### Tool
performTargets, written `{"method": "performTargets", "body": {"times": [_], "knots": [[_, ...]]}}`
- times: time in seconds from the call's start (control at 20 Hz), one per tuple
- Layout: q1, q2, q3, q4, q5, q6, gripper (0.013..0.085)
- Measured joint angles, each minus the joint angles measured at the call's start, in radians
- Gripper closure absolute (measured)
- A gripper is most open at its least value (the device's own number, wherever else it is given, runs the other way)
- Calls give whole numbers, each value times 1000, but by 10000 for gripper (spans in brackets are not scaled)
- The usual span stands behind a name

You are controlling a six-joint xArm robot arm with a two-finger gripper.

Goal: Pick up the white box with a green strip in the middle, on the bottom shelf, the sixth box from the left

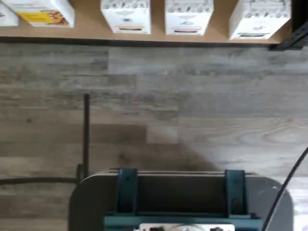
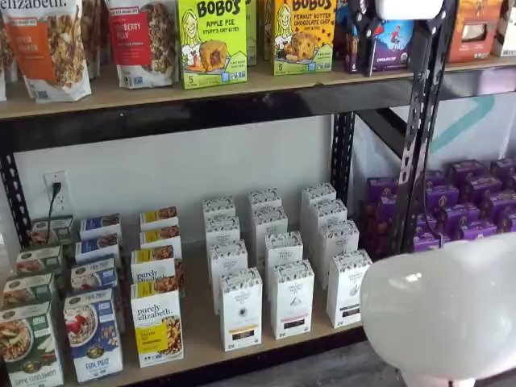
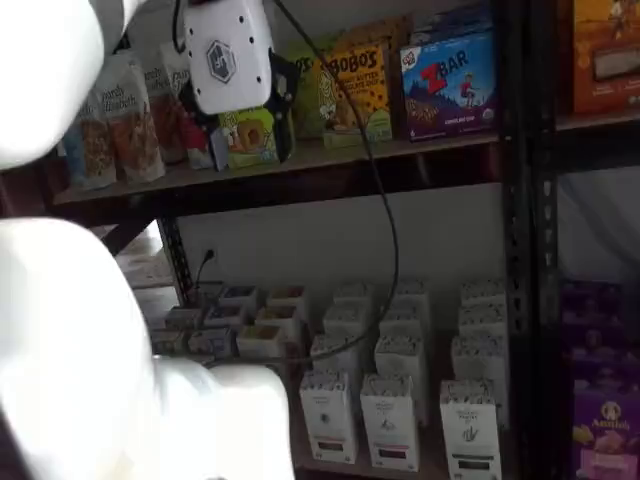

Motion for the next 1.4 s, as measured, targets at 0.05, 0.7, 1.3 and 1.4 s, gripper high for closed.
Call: {"method": "performTargets", "body": {"times": [0.05, 0.7, 1.3, 1.4], "knots": [[11, -4, 11, -16, -14, 6, 130], [17, -33, 260, -74, -246, 5, 130], [-60, -60, 553, -53, -578, -57, 130], [-70, -49, 591, -62, -631, -63, 130]]}}
